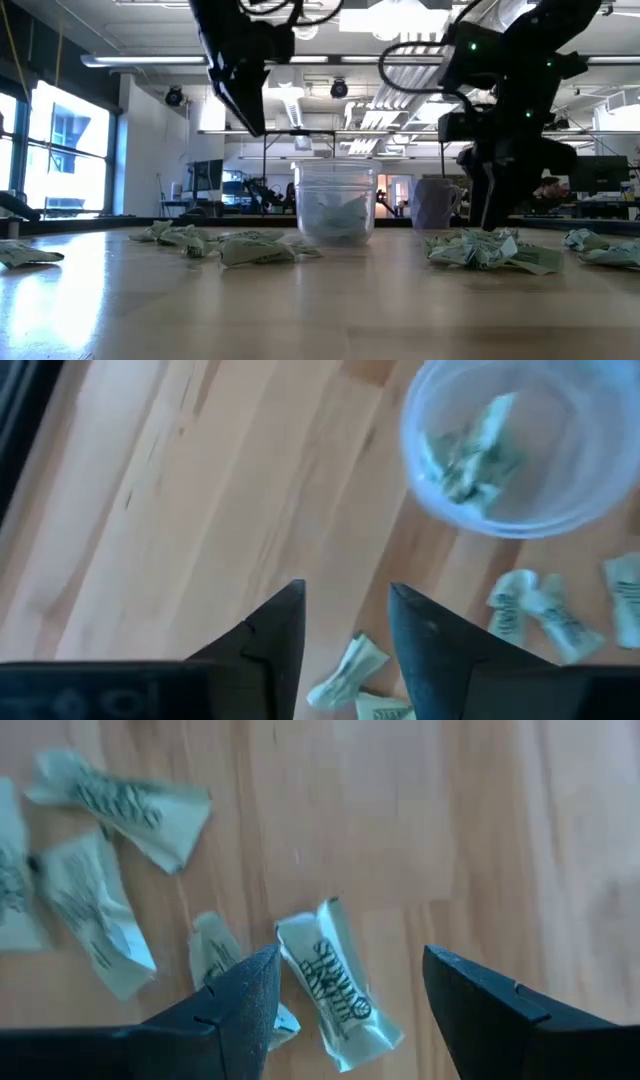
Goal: Pick and place Stevia / Truvia into bins
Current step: Put the green stevia packet into the transparent bin
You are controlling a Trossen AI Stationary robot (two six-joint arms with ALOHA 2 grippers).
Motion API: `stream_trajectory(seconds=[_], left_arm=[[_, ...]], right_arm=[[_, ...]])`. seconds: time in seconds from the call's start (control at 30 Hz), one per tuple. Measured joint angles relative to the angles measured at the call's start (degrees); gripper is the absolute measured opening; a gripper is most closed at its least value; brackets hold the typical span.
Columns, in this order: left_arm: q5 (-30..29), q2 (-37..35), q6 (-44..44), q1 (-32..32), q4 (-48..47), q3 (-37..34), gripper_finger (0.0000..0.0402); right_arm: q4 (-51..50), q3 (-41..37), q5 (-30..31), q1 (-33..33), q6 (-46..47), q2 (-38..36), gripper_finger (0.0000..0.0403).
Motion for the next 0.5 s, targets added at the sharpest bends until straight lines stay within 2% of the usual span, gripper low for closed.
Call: stream_trajectory(seconds=[0.27, 0.37, 0.5], left_arm=[[3.93, -3.27, 1.82, 5.24, 3.6, -6.04, 0.0172], [4.38, -4.19, 1.84, 7.28, 3.98, -6.42, 0.0172], [5.07, -4.24, 1.82, 8.95, 4.47, -6.42, 0.0172]], right_arm=[[-0.1, 0.1, -1.42, -1.89, 2.45, 3.46, 0.0227], [-0.25, 0.11, -3.12, -3.0, 3.87, 3.65, 0.0202], [-0.23, 0.11, -4.35, -4.89, 3.96, 3.72, 0.0145]])
